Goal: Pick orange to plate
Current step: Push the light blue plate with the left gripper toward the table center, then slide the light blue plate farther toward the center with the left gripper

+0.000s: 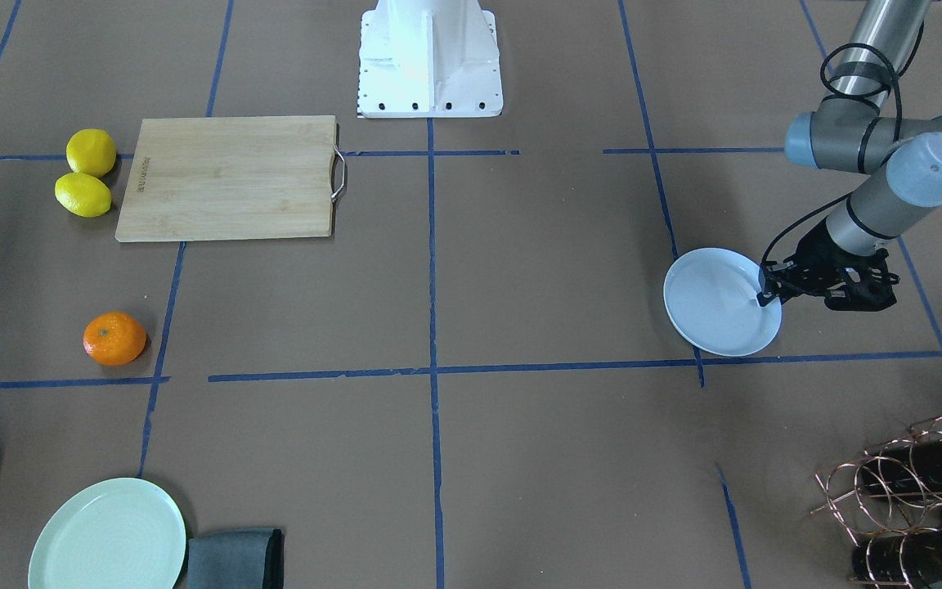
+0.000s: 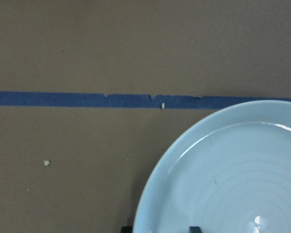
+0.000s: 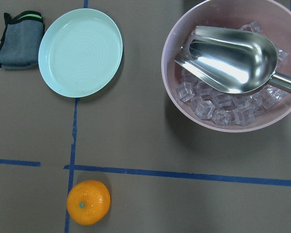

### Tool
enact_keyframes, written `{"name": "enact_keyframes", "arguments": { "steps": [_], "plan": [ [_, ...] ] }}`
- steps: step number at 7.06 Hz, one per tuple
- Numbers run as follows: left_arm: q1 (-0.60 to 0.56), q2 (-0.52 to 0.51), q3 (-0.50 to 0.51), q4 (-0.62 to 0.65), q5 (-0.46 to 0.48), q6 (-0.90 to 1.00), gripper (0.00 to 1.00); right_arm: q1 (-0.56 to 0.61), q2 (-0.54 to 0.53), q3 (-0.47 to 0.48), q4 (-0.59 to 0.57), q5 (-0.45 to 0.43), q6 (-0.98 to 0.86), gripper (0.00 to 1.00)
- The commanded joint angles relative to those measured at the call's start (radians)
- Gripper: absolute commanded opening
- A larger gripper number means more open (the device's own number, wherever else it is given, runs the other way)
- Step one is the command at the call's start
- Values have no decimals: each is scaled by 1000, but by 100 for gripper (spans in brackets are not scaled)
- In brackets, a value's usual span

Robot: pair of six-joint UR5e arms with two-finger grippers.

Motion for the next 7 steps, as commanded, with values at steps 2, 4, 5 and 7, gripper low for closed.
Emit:
{"name": "enact_keyframes", "arguments": {
  "steps": [2,4,5,7],
  "plan": [
    [-85,-15,-61,50,-57,0,0,-1,21,-10,-2,-1,-1,100],
    [-135,-216,-86,325,-118,-9,0,-50,91,-20,-98,-50,-4,100],
    [-132,-286,-83,375,-116,-67,0,-79,111,-18,-100,-85,-3,100],
    [-5,-412,-72,369,-101,-353,0,-126,131,-17,-106,-115,-1,100]
  ]
}}
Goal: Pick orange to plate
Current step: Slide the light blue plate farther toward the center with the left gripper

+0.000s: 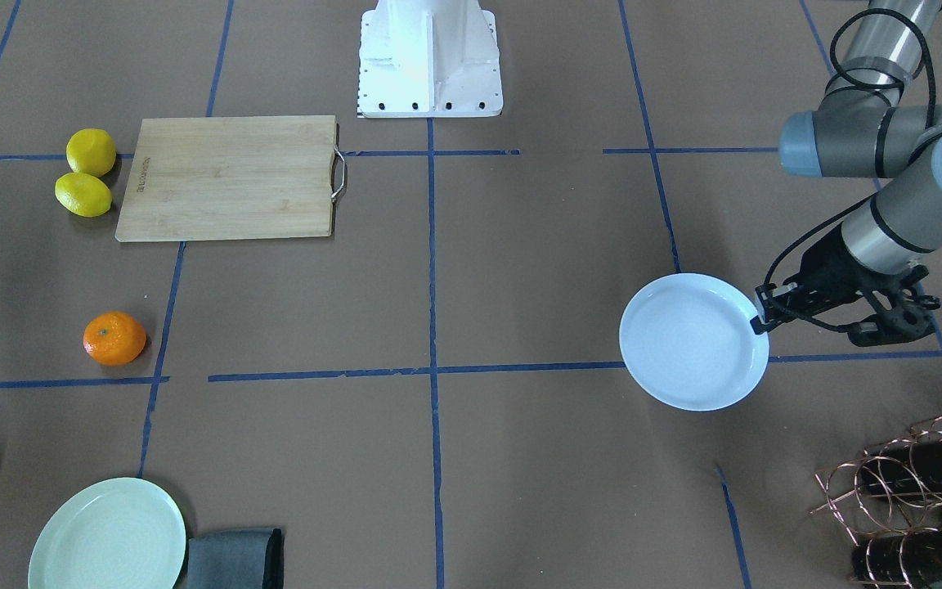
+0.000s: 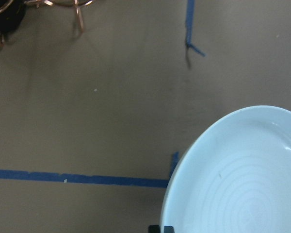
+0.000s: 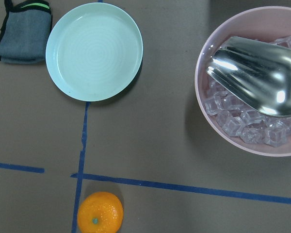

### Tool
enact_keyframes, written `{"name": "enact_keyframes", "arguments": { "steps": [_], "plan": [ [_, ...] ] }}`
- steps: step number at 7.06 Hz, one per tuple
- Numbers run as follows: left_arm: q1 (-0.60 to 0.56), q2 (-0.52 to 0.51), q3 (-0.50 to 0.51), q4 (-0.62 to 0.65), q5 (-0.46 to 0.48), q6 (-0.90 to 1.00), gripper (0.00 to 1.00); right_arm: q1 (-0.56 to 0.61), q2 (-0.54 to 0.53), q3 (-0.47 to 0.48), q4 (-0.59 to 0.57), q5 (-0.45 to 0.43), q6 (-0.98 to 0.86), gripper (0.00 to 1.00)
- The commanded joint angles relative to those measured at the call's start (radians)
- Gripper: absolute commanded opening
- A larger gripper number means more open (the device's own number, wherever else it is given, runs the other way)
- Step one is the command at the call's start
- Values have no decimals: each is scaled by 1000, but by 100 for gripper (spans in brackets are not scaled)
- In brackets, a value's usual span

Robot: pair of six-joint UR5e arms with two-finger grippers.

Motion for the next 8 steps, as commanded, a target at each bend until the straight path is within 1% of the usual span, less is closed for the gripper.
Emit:
{"name": "enact_keyframes", "arguments": {
  "steps": [1,2,3,4,6,7,8],
  "plan": [
    [176,-137,12,5,123,-279,0,-39,10,1,-5,-14,7,100],
    [274,-175,60,-62,214,-383,0,-74,11,6,11,-16,130,100],
    [331,-200,118,-146,260,-468,0,-113,23,9,43,-22,203,100],
    [371,-232,149,-158,311,-496,0,-124,27,12,53,-22,228,100],
    [398,-245,174,-164,328,-504,0,-137,37,12,53,-22,245,100],
    [401,-243,176,-169,328,-500,8,-144,40,12,53,-23,248,100],
    [399,-234,173,-181,328,-469,99,-153,40,12,53,-31,248,100]
  ]
}}
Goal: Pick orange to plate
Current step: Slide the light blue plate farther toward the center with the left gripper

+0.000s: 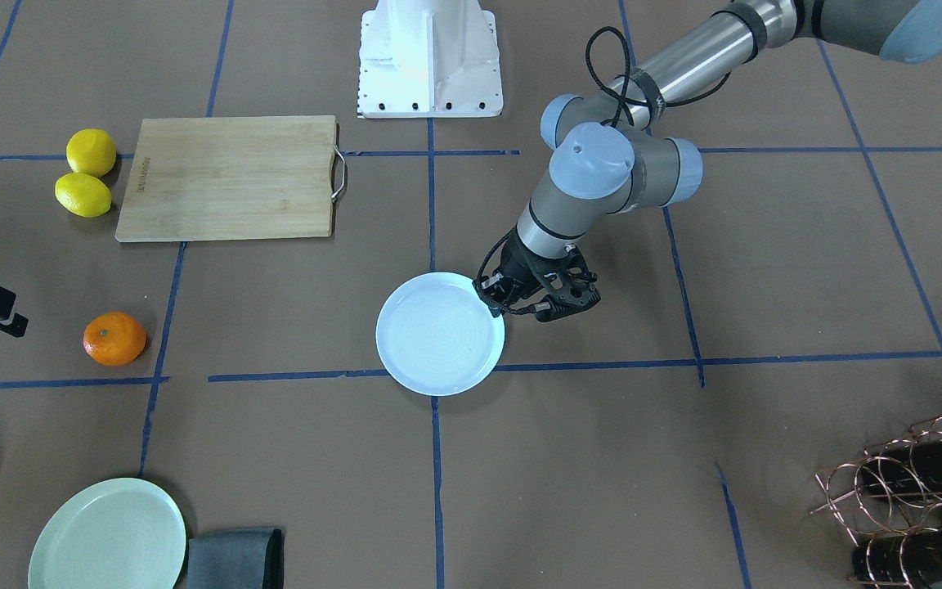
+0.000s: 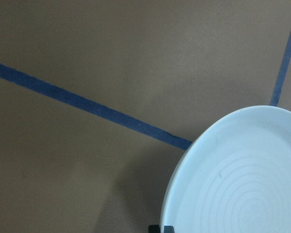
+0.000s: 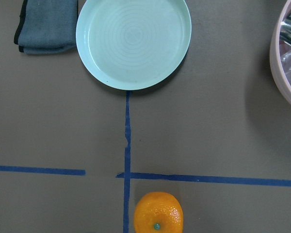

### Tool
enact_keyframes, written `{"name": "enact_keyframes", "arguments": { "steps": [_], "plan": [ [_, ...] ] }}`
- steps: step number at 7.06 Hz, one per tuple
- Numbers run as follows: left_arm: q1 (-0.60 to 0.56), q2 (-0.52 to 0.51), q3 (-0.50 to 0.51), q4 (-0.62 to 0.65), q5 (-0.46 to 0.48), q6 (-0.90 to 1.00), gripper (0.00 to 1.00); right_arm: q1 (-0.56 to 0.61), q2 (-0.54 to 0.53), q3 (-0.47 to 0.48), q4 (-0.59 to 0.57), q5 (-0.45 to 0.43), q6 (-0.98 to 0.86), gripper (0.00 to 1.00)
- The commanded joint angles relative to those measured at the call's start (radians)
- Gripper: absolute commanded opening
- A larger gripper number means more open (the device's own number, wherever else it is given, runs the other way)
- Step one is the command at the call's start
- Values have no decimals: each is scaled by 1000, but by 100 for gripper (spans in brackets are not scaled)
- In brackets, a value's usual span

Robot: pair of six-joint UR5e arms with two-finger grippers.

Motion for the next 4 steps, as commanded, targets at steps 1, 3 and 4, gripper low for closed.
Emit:
{"name": "enact_keyframes", "arguments": {
  "steps": [1,3,4],
  "plan": [
    [-27,20,-24,-6,3,76,100,-33,2,0,0,-23,15,100],
    [-146,103,-143,1,-3,352,100,-136,-9,0,29,-139,78,100],
    [-191,143,-167,1,-8,407,100,-195,-35,-11,105,-193,142,100]
  ]
}}
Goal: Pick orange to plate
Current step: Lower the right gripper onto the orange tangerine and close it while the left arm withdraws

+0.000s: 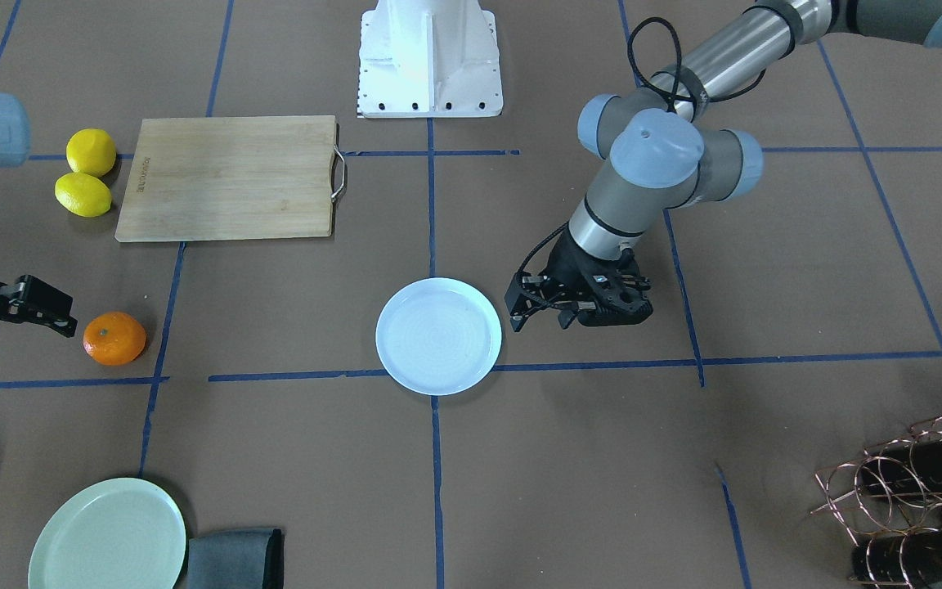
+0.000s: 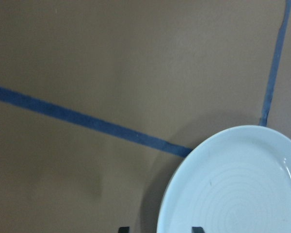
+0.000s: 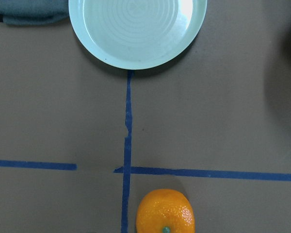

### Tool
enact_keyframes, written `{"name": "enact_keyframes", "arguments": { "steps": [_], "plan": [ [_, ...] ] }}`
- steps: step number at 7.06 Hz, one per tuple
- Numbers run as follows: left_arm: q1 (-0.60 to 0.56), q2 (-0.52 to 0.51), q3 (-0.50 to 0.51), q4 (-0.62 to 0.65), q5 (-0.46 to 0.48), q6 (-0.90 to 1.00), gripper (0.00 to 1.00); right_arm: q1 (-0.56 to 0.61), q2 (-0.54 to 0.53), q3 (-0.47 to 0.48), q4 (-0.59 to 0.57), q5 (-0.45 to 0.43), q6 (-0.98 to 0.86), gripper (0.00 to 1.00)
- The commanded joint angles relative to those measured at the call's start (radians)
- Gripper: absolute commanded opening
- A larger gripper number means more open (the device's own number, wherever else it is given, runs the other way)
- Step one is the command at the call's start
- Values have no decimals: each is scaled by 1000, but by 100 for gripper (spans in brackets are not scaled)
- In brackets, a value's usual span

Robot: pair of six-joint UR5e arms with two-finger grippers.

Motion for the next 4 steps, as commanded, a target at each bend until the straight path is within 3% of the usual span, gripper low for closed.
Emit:
{"name": "enact_keyframes", "arguments": {
  "steps": [1,4],
  "plan": [
    [-81,59,-46,13,-2,173,100,-117,-75,-16,137,-132,68,100],
    [-105,62,-48,32,-2,214,100,-158,-72,-73,175,-148,68,100]
  ]
}}
